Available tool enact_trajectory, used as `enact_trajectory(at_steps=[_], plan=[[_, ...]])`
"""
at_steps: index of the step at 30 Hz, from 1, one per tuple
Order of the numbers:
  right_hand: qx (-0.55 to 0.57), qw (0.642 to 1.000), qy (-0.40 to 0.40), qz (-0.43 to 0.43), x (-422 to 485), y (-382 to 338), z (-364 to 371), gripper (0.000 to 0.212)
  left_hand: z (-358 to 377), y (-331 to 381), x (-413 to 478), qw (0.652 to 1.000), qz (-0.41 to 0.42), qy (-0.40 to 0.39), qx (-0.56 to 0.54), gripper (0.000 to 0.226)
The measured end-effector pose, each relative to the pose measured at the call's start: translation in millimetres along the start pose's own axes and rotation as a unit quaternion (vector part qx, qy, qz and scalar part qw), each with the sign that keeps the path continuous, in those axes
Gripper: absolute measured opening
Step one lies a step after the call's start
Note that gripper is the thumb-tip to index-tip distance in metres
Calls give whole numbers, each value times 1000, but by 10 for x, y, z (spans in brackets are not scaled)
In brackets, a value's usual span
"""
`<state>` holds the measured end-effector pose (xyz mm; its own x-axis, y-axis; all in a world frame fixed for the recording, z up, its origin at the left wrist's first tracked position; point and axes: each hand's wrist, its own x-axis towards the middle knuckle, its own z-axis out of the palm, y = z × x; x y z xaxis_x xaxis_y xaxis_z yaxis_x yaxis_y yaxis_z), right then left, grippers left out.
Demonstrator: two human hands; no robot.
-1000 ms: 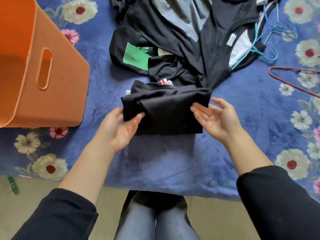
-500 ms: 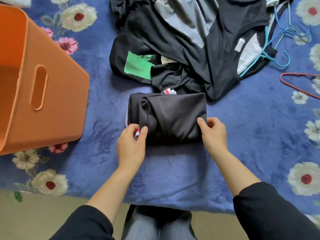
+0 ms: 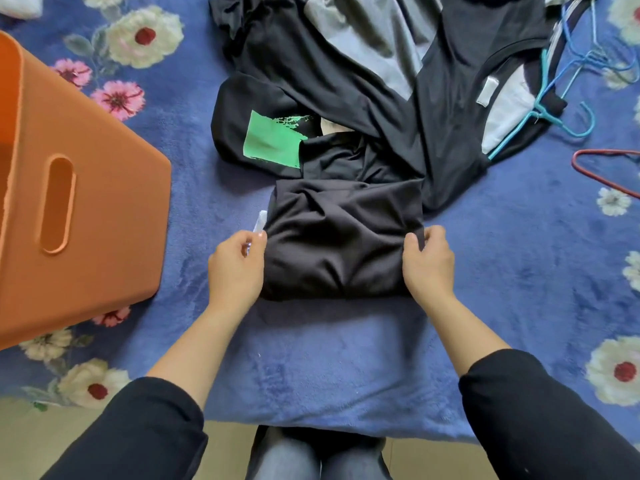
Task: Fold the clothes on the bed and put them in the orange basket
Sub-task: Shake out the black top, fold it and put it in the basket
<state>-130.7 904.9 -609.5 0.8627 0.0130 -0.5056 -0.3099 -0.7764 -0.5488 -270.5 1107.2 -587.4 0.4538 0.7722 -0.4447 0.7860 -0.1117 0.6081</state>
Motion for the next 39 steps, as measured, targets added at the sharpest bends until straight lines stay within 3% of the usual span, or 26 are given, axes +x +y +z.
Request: enact_trajectory(at_steps=[5, 7, 9, 10, 12, 15, 20, 26, 29, 32, 39], plan=[[101, 994, 41, -30, 185, -243, -61, 30, 39, 315, 125, 999, 46, 27, -4, 22], [90, 995, 38, -28, 301, -362, -46, 41, 142, 395, 222, 997, 60, -4, 53, 27], [43, 998, 25, -46, 389, -412, -16, 32, 216, 416, 308, 991, 100, -9, 91, 32], [21, 998, 25, -59, 413, -415, -14, 26, 231, 425, 339, 989, 126, 2, 81, 34], [6, 996, 41, -75, 437, -397, -36, 35, 223, 447, 358, 988, 151, 38, -7, 33], [16, 996, 65, -64, 459, -373, -67, 38, 181, 491, 399, 980, 140, 90, -112, 32], [-13, 993, 104, -51, 561, -346, -40, 40, 162, 462, 652, 984, 102, 116, -89, 41], [-73, 993, 91, -32, 601, -238, 40, 45, 212, 298, 777, 999, 22, 33, -34, 59], [-24, 996, 75, -36, 557, -220, 36, 40, 218, 407, 659, 998, 34, 30, -49, 59], [40, 995, 87, -42, 425, -187, 19, 31, 219, 443, 419, 993, 22, 73, -88, 49], [4, 993, 116, -26, 16, 26, 42, 32, 203, 40, -262, 992, 42, 90, -76, 20]])
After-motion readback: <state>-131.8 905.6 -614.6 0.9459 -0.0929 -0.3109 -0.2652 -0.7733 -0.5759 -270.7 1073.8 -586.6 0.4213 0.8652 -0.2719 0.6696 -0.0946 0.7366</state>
